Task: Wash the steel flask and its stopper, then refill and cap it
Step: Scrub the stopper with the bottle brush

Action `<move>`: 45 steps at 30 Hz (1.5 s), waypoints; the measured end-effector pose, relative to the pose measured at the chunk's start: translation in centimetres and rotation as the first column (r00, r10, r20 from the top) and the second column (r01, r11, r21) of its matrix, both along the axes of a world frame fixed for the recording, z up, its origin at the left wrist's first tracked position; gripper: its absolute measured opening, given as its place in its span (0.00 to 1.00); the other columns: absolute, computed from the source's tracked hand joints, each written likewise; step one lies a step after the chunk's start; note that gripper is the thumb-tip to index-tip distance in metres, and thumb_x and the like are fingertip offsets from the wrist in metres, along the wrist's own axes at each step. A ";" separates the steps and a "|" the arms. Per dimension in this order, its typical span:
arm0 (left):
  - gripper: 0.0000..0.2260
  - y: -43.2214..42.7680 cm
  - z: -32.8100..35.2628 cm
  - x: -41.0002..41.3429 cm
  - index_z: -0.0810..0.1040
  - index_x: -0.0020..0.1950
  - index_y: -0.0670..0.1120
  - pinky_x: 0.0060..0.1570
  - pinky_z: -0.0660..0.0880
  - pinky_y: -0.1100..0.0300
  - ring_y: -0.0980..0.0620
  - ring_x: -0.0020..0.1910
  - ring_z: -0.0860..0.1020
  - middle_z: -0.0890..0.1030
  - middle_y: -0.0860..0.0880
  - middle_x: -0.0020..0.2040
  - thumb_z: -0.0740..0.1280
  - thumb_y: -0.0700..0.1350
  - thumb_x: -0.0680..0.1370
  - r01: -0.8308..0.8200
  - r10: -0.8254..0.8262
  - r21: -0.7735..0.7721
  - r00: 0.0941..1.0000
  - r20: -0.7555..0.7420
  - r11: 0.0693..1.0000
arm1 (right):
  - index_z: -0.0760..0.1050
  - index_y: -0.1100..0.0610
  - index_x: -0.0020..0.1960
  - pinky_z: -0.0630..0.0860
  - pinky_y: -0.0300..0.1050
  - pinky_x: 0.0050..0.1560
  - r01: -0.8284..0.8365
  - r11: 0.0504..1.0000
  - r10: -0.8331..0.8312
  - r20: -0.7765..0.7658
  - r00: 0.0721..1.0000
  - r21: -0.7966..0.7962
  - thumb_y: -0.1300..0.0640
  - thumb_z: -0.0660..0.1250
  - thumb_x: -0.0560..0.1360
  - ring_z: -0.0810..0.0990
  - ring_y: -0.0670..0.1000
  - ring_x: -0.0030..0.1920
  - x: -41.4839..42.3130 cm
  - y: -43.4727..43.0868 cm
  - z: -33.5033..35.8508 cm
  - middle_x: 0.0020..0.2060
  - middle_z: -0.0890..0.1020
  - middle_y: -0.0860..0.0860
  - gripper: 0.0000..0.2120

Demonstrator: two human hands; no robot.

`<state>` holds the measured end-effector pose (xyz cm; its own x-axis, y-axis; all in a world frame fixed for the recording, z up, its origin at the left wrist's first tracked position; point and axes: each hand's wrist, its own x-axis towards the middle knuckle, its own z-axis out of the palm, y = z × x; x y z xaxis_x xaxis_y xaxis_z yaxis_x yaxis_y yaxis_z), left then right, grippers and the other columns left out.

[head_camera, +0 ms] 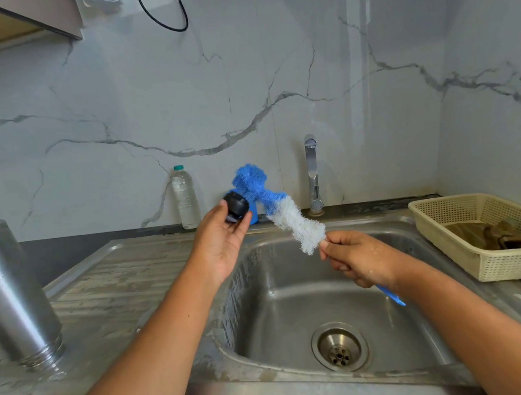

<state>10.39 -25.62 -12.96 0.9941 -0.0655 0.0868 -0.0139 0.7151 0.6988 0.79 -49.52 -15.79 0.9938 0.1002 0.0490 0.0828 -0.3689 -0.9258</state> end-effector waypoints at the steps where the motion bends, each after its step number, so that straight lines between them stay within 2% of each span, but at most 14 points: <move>1: 0.11 0.3 0.1 0.1 0.76 0.64 0.37 0.58 0.83 0.50 0.41 0.62 0.82 0.81 0.35 0.63 0.65 0.42 0.85 -0.011 0.008 -0.062 0.999 -0.034 0.998 | 0.75 0.55 0.47 0.52 0.42 0.28 -0.019 1.000 0.019 -0.013 1.000 -0.005 0.51 0.58 0.86 0.57 0.46 0.27 -0.1 0.0 0.0 0.29 0.65 0.48 0.13; 4: 0.11 1.0 0.0 0.5 0.75 0.64 0.37 0.56 0.83 0.49 0.40 0.63 0.81 0.80 0.34 0.64 0.65 0.41 0.85 -0.033 0.020 -0.155 0.996 -0.082 0.987 | 0.74 0.55 0.47 0.53 0.39 0.25 -0.053 0.998 0.052 -0.030 0.998 -0.032 0.52 0.58 0.86 0.57 0.46 0.26 -0.1 0.4 -0.1 0.29 0.66 0.47 0.12; 9: 0.11 0.1 -0.3 0.1 0.74 0.65 0.36 0.55 0.83 0.45 0.40 0.62 0.81 0.79 0.34 0.61 0.64 0.38 0.84 0.033 -0.042 -0.137 0.998 -0.057 0.990 | 0.74 0.54 0.45 0.53 0.39 0.25 -0.045 0.999 0.046 -0.040 0.998 0.029 0.51 0.58 0.86 0.57 0.46 0.26 0.2 1.1 -0.4 0.29 0.66 0.48 0.13; 13: 0.13 0.1 -0.6 0.3 0.73 0.67 0.35 0.62 0.80 0.42 0.38 0.64 0.81 0.79 0.33 0.64 0.63 0.37 0.83 0.042 -0.048 -0.125 0.998 -0.043 0.991 | 0.74 0.55 0.46 0.53 0.38 0.24 -0.069 0.997 0.071 -0.057 0.996 0.045 0.51 0.58 0.86 0.57 0.46 0.27 0.0 0.9 -0.2 0.29 0.66 0.48 0.13; 18: 0.09 0.7 -0.6 0.8 0.74 0.62 0.36 0.69 0.75 0.41 0.38 0.64 0.81 0.79 0.33 0.66 0.62 0.35 0.83 -0.011 0.006 -0.152 0.999 -0.037 0.988 | 0.73 0.55 0.46 0.51 0.39 0.26 -0.110 0.993 0.113 -0.093 0.989 0.035 0.52 0.58 0.86 0.56 0.46 0.27 -0.2 1.1 0.0 0.29 0.66 0.48 0.12; 23: 0.10 -0.1 -0.6 0.2 0.73 0.64 0.36 0.62 0.80 0.42 0.38 0.64 0.80 0.80 0.33 0.63 0.63 0.35 0.83 0.036 -0.040 -0.108 0.999 -0.032 0.993 | 0.73 0.55 0.47 0.52 0.39 0.25 -0.070 0.997 0.072 -0.071 0.995 0.040 0.52 0.58 0.86 0.57 0.46 0.27 0.0 1.3 -0.1 0.29 0.66 0.48 0.13; 28: 0.12 0.5 -0.6 0.7 0.73 0.66 0.36 0.66 0.78 0.42 0.37 0.63 0.81 0.79 0.32 0.64 0.62 0.37 0.83 -0.003 -0.008 -0.203 0.998 -0.057 0.979 | 0.74 0.55 0.47 0.52 0.41 0.26 -0.084 0.996 0.085 -0.084 0.993 0.023 0.52 0.58 0.86 0.57 0.46 0.27 -0.3 0.7 0.2 0.29 0.67 0.48 0.12; 32: 0.14 0.3 -0.8 0.6 0.75 0.68 0.36 0.60 0.82 0.46 0.40 0.58 0.85 0.83 0.35 0.61 0.64 0.42 0.85 -0.017 0.012 -0.181 0.999 -0.030 0.983 | 0.74 0.55 0.47 0.52 0.41 0.26 -0.104 0.995 0.105 -0.072 0.992 0.008 0.52 0.58 0.86 0.57 0.46 0.27 -0.4 1.1 0.2 0.29 0.67 0.48 0.13; 38: 0.17 0.1 -0.7 0.4 0.76 0.67 0.37 0.59 0.82 0.47 0.42 0.58 0.85 0.85 0.37 0.60 0.63 0.49 0.86 0.033 -0.034 -0.141 0.999 0.000 0.989 | 0.74 0.56 0.46 0.55 0.39 0.26 -0.091 0.996 0.092 -0.052 0.994 0.013 0.52 0.58 0.86 0.60 0.46 0.27 -0.2 1.4 -0.1 0.29 0.68 0.49 0.13; 42: 0.20 0.1 -0.6 0.8 0.76 0.68 0.39 0.53 0.84 0.50 0.43 0.56 0.86 0.85 0.38 0.60 0.61 0.53 0.86 0.006 -0.009 -0.142 1.000 -0.022 0.990 | 0.75 0.56 0.46 0.55 0.40 0.28 -0.090 0.996 0.088 -0.051 0.995 -0.023 0.53 0.58 0.86 0.60 0.46 0.28 -0.2 1.3 -0.2 0.29 0.67 0.48 0.13; 45: 0.21 0.4 -0.6 1.0 0.77 0.67 0.41 0.50 0.82 0.54 0.44 0.54 0.84 0.84 0.39 0.61 0.57 0.55 0.87 -0.005 -0.003 -0.132 0.998 -0.057 0.991 | 0.77 0.54 0.45 0.54 0.40 0.27 -0.054 0.996 0.053 -0.023 0.998 -0.066 0.51 0.59 0.86 0.58 0.45 0.27 0.0 1.3 0.0 0.28 0.66 0.46 0.14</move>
<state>11.35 -25.27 -13.53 0.9977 -0.0564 0.0380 0.0225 0.8014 0.5977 0.81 -48.27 -15.82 0.9876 0.1558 0.0196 0.0849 -0.4252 -0.9011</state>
